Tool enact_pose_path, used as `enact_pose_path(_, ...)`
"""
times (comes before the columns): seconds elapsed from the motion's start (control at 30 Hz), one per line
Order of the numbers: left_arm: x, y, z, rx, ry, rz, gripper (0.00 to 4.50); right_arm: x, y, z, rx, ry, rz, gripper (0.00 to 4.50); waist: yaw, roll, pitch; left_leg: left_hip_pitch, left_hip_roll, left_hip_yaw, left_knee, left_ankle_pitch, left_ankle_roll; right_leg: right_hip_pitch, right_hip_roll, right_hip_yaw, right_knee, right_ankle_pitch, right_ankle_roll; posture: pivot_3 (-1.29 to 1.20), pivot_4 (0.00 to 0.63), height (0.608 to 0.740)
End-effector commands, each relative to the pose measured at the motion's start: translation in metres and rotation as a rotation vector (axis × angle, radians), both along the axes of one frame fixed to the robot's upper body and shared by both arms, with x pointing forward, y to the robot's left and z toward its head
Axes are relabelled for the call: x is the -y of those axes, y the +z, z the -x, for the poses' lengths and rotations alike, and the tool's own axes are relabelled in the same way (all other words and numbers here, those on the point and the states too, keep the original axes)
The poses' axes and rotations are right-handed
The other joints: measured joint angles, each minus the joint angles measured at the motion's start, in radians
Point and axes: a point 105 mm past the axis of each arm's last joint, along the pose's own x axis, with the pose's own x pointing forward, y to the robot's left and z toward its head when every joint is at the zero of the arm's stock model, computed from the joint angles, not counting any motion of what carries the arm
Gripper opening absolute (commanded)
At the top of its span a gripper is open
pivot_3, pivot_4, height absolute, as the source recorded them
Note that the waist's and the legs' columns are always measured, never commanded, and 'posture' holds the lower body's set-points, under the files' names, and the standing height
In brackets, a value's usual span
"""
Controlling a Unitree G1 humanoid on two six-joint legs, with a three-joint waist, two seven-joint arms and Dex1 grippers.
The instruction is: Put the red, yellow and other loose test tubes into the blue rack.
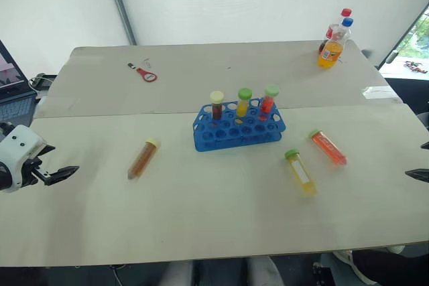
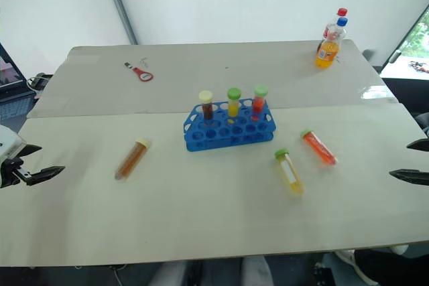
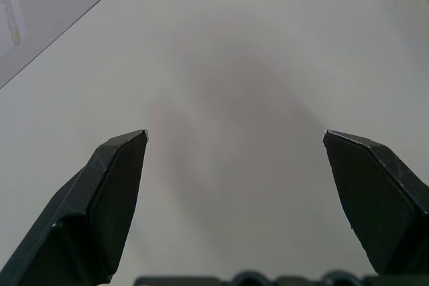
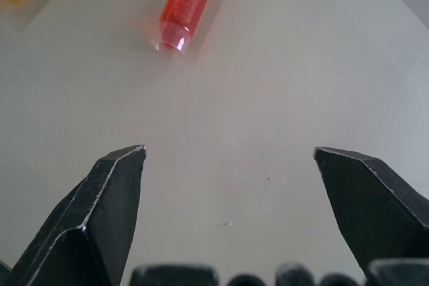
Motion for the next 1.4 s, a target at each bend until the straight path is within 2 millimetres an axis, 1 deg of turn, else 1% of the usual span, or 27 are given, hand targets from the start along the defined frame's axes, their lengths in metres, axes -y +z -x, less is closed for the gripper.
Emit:
enact_pose_path(0.03,0.002,0.015,0.001,0.028,-0.026,-0.015,4.48,0.0,0.01,0.0,0.029,0.012,0.011,4.46,0.0,0.0,0.0,0.0,0.0,0.0,0.0,0.0,0.0,0.0,0.0,0.0,0.0,0.0,0.0,0.0,0.15,0.74)
enact_pose_path(0.23,0.005,0.022,-0.001,0.074,-0.038,0.039,4.48,-0.004,0.012,-0.003,0.036,0.015,0.015,4.46,0.0,0.0,0.0,0.0,0.0,0.0,0.0,0.0,0.0,0.0,0.0,0.0,0.0,0.0,0.0,0.0,0.15,0.74)
enact_pose_path(0.33,0.008,0.024,-0.001,0.089,-0.063,0.028,4.48,-0.004,0.012,-0.004,0.042,0.011,0.015,4.46,0.0,0.0,0.0,0.0,0.0,0.0,0.0,0.0,0.0,0.0,0.0,0.0,0.0,0.0,0.0,0.0,0.15,0.74)
enact_pose_path(0.37,0.011,0.026,-0.002,0.099,-0.064,0.051,4.48,-0.005,0.013,-0.005,0.046,0.011,0.014,4.46,0.0,0.0,0.0,0.0,0.0,0.0,0.0,0.0,0.0,0.0,0.0,0.0,0.0,0.0,0.0,0.0,0.15,0.74)
enact_pose_path(0.4,0.019,0.028,-0.003,0.1,-0.092,0.064,4.48,-0.005,0.014,-0.006,0.051,0.012,0.014,4.46,0.0,0.0,0.0,0.0,0.0,0.0,0.0,0.0,0.0,0.0,0.0,0.0,0.0,0.0,0.0,0.0,0.15,0.74)
enact_pose_path(0.43,0.033,0.033,-0.006,0.11,-0.14,0.086,4.48,-0.006,0.015,-0.007,0.058,0.016,0.013,4.46,0.0,0.0,0.0,0.0,0.0,0.0,0.0,0.0,0.0,0.0,0.0,0.0,0.0,0.0,0.0,0.0,0.15,0.74)
enact_pose_path(0.47,0.053,0.04,-0.01,0.136,-0.205,0.113,4.48,-0.008,0.018,-0.008,0.066,0.02,0.009,4.46,0.0,0.0,0.0,0.0,0.0,0.0,0.001,0.0,0.0,0.0,0.0,0.0,0.0,0.0,0.0,0.0,0.15,0.74)
enact_pose_path(0.53,0.095,0.048,-0.012,0.138,-0.359,0.14,4.48,-0.015,0.023,-0.011,0.075,0.039,0.0,4.46,0.007,0.0,0.0,-0.001,0.0,0.0,0.003,0.0,0.0,0.0,0.0,0.0,0.0,0.001,0.001,0.0,0.15,0.74)
enact_pose_path(0.63,0.151,0.054,-0.003,0.116,-0.561,0.188,4.48,-0.031,0.028,-0.016,0.084,0.074,-0.022,4.46,0.007,0.0,0.0,-0.002,0.0,0.0,0.005,0.0,0.0,0.001,0.0,0.0,0.0,0.004,0.002,0.0,0.15,0.74)
enact_pose_path(0.7,0.183,0.056,0.005,0.098,-0.681,0.216,4.48,-0.043,0.028,-0.022,0.084,0.084,-0.028,4.46,0.005,0.0,0.0,-0.002,0.0,0.0,0.004,0.0,0.0,0.001,0.0,0.001,0.0,0.004,0.002,0.0,0.15,0.74)
enact_pose_path(0.8,0.217,0.059,0.014,0.094,-0.821,0.245,4.48,-0.06,0.02,-0.03,0.037,0.055,-0.018,4.46,-0.002,0.001,0.0,-0.002,0.0,0.0,0.004,0.0,0.0,0.0,0.001,0.001,0.001,0.004,0.002,0.0,0.15,0.74)
enact_pose_path(0.9,0.24,0.062,0.019,0.095,-0.913,0.273,4.48,-0.075,0.011,-0.041,0.005,0.022,-0.036,4.46,-0.005,0.001,0.0,-0.003,0.0,0.0,0.004,0.0,0.0,-0.001,0.001,0.001,0.001,0.004,0.002,0.0,0.15,0.74)
enact_pose_path(0.97,0.251,0.064,0.021,0.095,-0.963,0.285,4.48,-0.084,0.003,-0.05,-0.023,-0.005,-0.044,4.46,-0.005,0.001,0.0,-0.002,0.0,0.0,0.005,0.0,0.0,0.0,0.001,0.001,0.0,0.004,0.002,0.0,0.15,0.74)
enact_pose_path(1.07,0.263,0.063,0.024,0.088,-1.031,0.284,4.48,-0.092,-0.006,-0.068,-0.068,-0.071,-0.068,4.46,-0.005,0.001,0.0,-0.002,0.0,0.001,0.007,0.001,0.0,0.0,0.001,0.001,0.0,0.004,0.002,0.0,0.15,0.74)
enact_pose_path(1.13,0.27,0.063,0.026,0.089,-1.069,0.283,4.48,-0.094,-0.011,-0.079,-0.1,-0.118,-0.06,4.46,-0.003,0.001,0.0,-0.003,-0.001,0.0,0.007,0.001,0.0,0.0,0.001,0.001,0.0,0.004,0.002,0.0,0.15,0.74)
enact_pose_path(1.27,0.278,0.063,0.026,0.1,-1.112,0.275,4.48,-0.101,-0.02,-0.104,-0.149,-0.178,-0.051,4.46,0.0,0.001,0.0,-0.004,-0.002,0.0,0.007,0.001,0.0,-0.001,0.001,0.001,0.0,0.004,0.002,0.0,0.15,0.74)
enact_pose_path(1.4,0.282,0.06,0.027,0.105,-1.126,0.273,4.48,-0.105,-0.028,-0.121,-0.19,-0.205,-0.028,4.46,0.0,0.001,0.0,-0.005,-0.003,0.0,0.007,0.001,0.0,-0.002,0.001,0.001,-0.001,0.004,0.002,0.0,0.15,0.74)
